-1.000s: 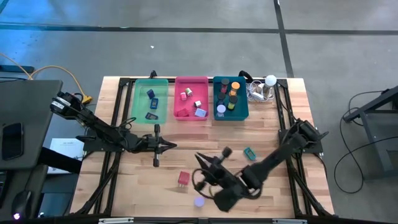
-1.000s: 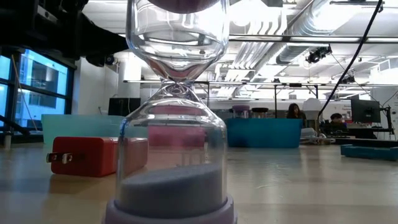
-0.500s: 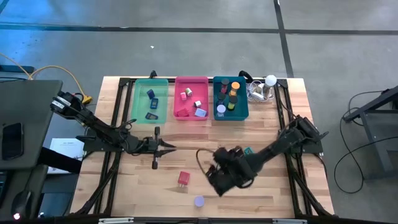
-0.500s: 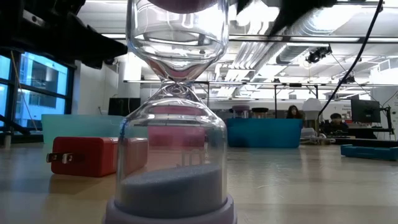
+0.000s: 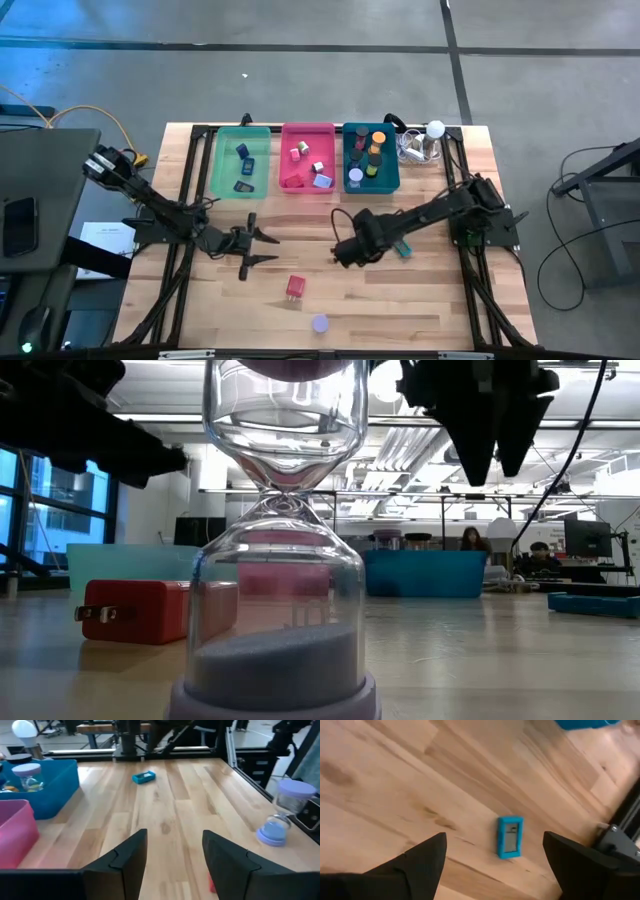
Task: Pick & Place Office items
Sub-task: Put the blue digital timer into the green bin
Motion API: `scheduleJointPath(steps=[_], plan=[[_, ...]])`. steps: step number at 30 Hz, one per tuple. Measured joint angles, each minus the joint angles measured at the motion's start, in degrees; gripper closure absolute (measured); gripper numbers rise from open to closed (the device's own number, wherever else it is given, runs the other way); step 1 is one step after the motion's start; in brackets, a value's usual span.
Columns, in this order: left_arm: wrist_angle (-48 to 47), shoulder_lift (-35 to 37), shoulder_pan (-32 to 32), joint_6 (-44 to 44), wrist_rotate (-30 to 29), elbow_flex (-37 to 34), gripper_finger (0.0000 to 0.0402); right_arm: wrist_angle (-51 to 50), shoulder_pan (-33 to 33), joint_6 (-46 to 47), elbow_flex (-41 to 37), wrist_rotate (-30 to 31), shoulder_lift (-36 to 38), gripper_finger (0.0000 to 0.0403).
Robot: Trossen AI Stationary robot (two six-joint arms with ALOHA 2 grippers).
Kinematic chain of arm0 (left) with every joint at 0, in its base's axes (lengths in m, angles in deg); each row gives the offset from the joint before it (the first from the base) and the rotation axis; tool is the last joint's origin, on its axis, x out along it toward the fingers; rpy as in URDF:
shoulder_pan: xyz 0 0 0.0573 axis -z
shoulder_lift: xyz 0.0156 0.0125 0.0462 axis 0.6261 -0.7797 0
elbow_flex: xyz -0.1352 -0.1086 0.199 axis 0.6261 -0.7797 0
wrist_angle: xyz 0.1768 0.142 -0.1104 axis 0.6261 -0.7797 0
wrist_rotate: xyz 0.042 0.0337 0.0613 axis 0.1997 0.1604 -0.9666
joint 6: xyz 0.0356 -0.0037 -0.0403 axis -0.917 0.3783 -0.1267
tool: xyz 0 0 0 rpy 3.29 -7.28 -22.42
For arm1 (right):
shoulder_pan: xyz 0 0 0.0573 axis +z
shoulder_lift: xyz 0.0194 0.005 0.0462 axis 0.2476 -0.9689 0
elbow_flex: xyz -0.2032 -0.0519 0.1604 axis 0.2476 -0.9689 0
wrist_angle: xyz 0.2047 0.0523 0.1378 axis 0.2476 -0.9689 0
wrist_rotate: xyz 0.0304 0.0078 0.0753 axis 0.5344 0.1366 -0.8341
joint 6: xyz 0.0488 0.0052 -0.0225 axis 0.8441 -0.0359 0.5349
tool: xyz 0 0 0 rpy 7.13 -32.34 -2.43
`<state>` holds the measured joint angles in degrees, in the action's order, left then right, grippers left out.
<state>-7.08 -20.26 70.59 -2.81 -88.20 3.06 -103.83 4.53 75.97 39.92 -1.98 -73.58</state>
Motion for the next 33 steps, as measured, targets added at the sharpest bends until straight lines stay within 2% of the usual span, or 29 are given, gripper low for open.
scheduleJointPath(steps=[4, 8, 13, 18, 21, 28, 33], plan=[[-0.6, 0.0, 1.9, 0.1, 0.0, 0.0, 0.0215, 0.3, -1.5, -1.6, -5.6, -2.3, 1.8, 0.0084], [-3.1, 0.0, 3.2, 0.4, 0.0, 0.0, 0.0215, 3.9, -2.1, 2.1, -15.6, -4.4, 8.4, 0.0085], [-5.6, 0.0, 3.6, 0.5, 0.0, -0.1, 0.0215, 21.3, -1.2, 5.8, -27.9, -4.2, 16.9, 0.0085], [-5.9, 0.0, 3.6, 0.5, 0.0, -0.1, 0.0215, 32.7, 1.3, 4.4, -36.1, -4.4, 18.5, 0.0085], [-6.5, 0.0, 4.0, 0.5, -0.1, -0.1, 0.0215, 35.0, 2.7, 3.8, -39.0, -5.3, 18.5, 0.0085], [-6.5, 0.0, 4.5, 0.5, 0.0, -0.1, 0.0215, 28.9, 2.9, 8.8, -40.0, -2.6, 18.5, 0.0085], [-6.4, 0.0, 4.5, 0.5, 0.0, -0.1, 0.0215, 29.6, 3.2, 8.5, -40.3, -4.7, 17.7, 0.0085]])
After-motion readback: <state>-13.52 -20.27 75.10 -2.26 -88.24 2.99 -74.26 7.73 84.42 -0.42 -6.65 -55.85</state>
